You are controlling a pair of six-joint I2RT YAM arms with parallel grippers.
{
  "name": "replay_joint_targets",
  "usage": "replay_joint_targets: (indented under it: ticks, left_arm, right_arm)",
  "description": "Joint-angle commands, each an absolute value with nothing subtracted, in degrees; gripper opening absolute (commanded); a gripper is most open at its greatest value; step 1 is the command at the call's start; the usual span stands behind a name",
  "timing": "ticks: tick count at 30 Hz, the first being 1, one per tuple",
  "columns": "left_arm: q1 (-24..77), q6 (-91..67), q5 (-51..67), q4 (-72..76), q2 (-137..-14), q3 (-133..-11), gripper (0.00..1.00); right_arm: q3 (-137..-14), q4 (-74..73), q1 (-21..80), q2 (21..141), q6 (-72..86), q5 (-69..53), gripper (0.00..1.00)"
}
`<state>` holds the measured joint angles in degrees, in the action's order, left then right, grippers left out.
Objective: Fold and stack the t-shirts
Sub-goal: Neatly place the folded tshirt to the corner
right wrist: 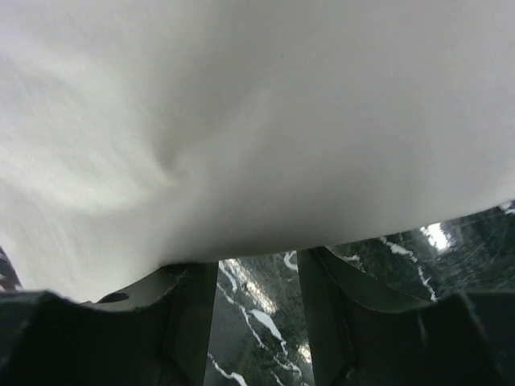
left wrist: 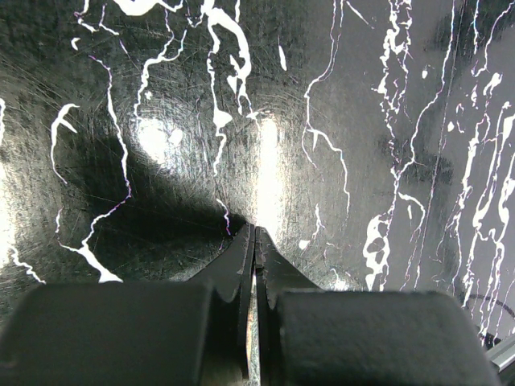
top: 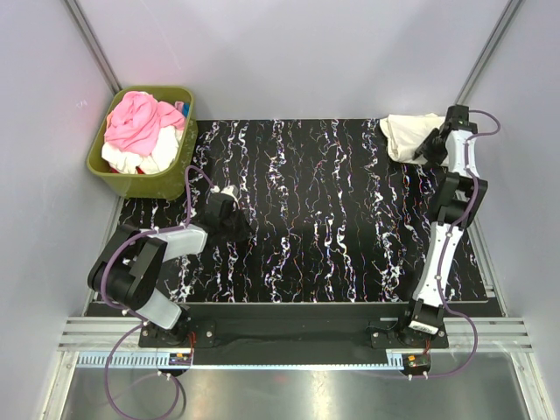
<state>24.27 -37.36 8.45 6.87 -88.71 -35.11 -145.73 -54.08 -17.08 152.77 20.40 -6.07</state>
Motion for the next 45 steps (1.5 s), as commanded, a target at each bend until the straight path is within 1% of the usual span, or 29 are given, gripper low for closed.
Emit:
replay_joint_targets:
  ticks: [1,3,4,5,8,9,12,13,14,16,17,19,20,21,24,25,28,34,42,45]
  left_arm:
    - [23.7,-35.8,5.5,1.2,-91.1,-34.3,0.0]
    - [23.7,-35.8,5.6,1.3,-91.0,-34.1,0.0]
    - [23.7,-35.8,5.7,1.3,-90.8,-34.0,0.0]
    - [23.6,-35.8,5.7,1.2,-90.8,-34.0,0.0]
    - [23.6,-35.7,5.9,1.4,-90.7,-33.9,0.0]
    - [23.6,-35.7,5.9,1.5,-90.7,-33.9,0.0]
    - [23.6,-35.7,6.0,1.7,-90.6,-33.8,0.0]
    - [23.6,-35.7,6.1,1.7,-90.5,-33.8,0.0]
    - [23.6,-35.7,6.0,1.8,-90.5,-33.7,0.0]
    - [23.6,-35.7,6.2,1.8,-90.5,-33.7,0.0]
    - [23.6,-35.7,6.2,1.8,-90.5,-33.7,0.0]
    - [23.6,-35.7,6.2,1.8,-90.5,-33.6,0.0]
    - [23.6,-35.7,6.2,1.8,-90.5,-33.6,0.0]
    - [23.6,-35.7,6.1,1.8,-90.5,-33.7,0.0]
    - [23.5,-35.7,6.2,1.9,-90.5,-33.7,0.0]
    - [23.5,-35.7,6.2,1.9,-90.7,-33.7,0.0]
    - [23.4,-35.6,6.3,2.0,-90.8,-33.7,0.0]
    - [23.3,-35.6,6.4,1.9,-90.8,-33.7,0.0]
    - [23.2,-35.6,6.5,2.0,-90.6,-33.7,0.0]
    - [23.2,-35.6,6.6,2.0,-90.7,-33.6,0.0]
  right_arm:
    - [-140.6,-50.0,-17.1,144.7,20.7,-14.7,0.51]
    - [-131.9,-46.7,-16.7,137.6,21.3,-19.4,0.51]
    - [-128.6,-45.1,-16.4,135.0,21.4,-20.2,0.51]
    - [-123.1,-43.7,-16.2,130.0,22.0,-20.6,0.52]
    - [-117.5,-40.4,-15.5,123.7,23.0,-21.5,0.53]
    - [-117.4,-40.3,-15.1,123.3,23.0,-21.3,0.53]
    - [-121.7,-42.9,-15.0,125.1,23.8,-18.8,0.46]
    - [-123.2,-43.2,-15.0,126.1,24.0,-18.3,0.4]
    - [-126.9,-44.0,-15.0,128.9,24.7,-17.9,0.33]
    - [-134.2,-46.6,-15.0,132.6,25.5,-17.6,0.25]
    - [-137.0,-47.5,-15.0,136.5,25.7,-17.6,0.21]
    - [-144.1,-50.2,-15.1,140.1,26.3,-16.0,0.18]
    - [-145.7,-50.6,-15.5,142.8,26.6,-15.6,0.17]
    - [-146.6,-50.4,-15.7,143.6,27.0,-15.3,0.16]
    - [-143.5,-46.2,-16.6,143.7,29.4,-15.3,0.13]
    - [-140.5,-44.7,-16.7,143.5,30.0,-15.2,0.13]
    - [-138.1,-42.1,-16.8,143.7,29.9,-14.4,0.13]
    - [-138.4,-42.7,-17.3,147.7,29.2,-15.8,0.11]
    - [-133.5,-42.3,-17.3,147.0,29.7,-17.7,0.11]
    - [-136.0,-44.6,-17.3,146.0,28.9,-17.3,0.14]
